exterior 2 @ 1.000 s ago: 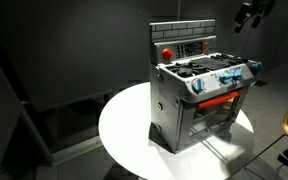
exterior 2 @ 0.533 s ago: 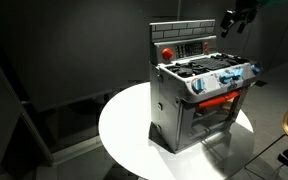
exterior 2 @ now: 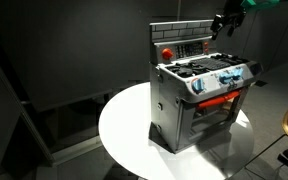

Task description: Press the top button on the right side of the stove.

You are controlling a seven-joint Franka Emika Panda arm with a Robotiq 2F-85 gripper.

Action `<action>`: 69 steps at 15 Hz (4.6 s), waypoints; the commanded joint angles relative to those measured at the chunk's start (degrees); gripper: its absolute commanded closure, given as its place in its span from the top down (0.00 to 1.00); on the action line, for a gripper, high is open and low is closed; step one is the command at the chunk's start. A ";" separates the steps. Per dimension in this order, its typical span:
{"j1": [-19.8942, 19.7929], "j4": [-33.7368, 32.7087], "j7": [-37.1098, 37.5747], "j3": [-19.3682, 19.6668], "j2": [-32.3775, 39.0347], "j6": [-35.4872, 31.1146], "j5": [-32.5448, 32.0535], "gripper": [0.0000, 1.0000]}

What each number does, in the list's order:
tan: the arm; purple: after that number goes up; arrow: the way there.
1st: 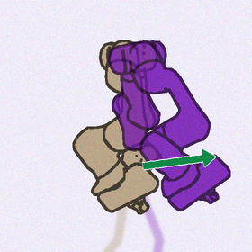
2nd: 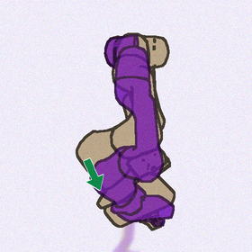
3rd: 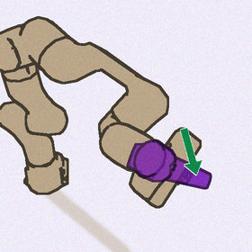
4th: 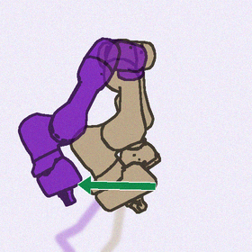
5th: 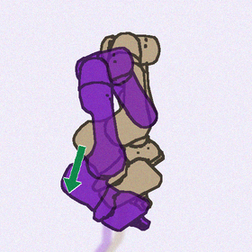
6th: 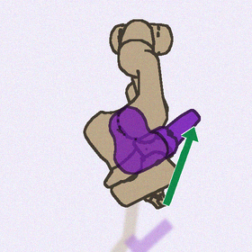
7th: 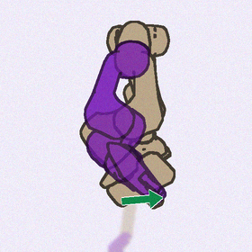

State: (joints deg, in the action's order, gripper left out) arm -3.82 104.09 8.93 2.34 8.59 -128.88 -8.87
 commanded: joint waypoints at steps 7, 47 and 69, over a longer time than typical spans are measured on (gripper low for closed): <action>1.33 -9.19 0.19 0.33 6.88 5.47 2.61 1.00; 1.23 -4.35 -1.85 1.29 3.82 6.62 2.19 1.00; 1.14 -6.84 -2.44 1.29 6.56 2.98 2.30 1.00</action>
State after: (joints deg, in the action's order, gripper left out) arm -2.50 98.90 8.16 3.49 14.10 -125.35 -7.24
